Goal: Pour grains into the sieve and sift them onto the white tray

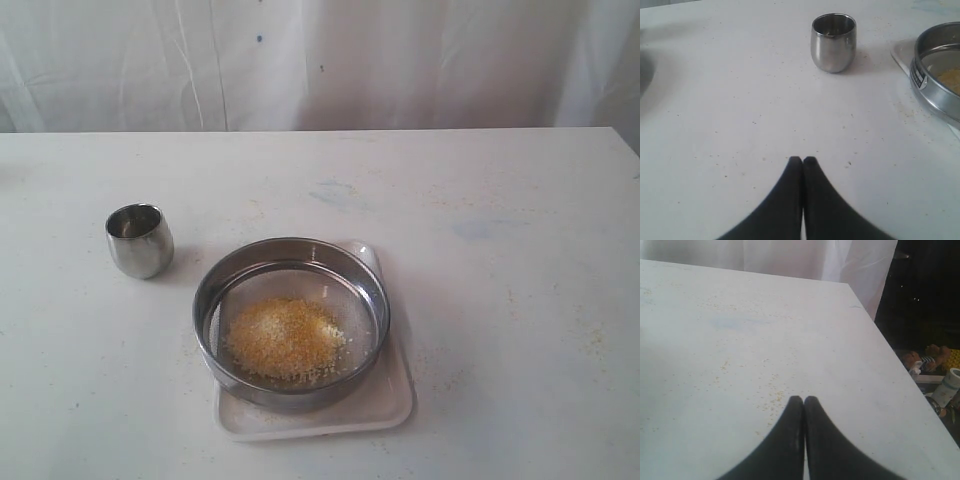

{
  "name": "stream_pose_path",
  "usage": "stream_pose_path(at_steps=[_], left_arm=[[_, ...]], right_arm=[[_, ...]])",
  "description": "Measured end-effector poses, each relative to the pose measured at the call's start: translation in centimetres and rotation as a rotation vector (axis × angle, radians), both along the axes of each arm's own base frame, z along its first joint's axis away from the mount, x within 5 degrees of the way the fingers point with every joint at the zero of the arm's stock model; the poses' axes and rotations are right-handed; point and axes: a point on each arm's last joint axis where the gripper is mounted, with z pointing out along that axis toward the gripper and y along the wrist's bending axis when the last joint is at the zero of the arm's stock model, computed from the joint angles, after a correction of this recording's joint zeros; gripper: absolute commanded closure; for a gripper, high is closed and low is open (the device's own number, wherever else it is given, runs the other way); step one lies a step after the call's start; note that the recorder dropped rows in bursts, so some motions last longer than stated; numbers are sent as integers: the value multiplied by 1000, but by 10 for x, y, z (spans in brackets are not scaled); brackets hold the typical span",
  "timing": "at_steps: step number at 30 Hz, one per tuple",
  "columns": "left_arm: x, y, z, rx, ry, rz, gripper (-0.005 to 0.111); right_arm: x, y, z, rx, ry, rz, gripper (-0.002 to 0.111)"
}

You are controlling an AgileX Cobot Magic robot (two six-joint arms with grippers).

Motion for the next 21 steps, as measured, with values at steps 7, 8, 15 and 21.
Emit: stream_pose_path(at_steps=[7,8,15,21], left_arm=[[8,1,29,-41,-337,26,107],[9,2,28,-12,-349,25,107],[12,1,-44,-47,-27,29,107],[10,0,-50,-70,36,29,107]], right_arm=[[0,0,0,0,0,0,108],[0,0,0,0,0,0,108],[0,0,0,0,0,0,108],[0,0,0,0,0,0,108]])
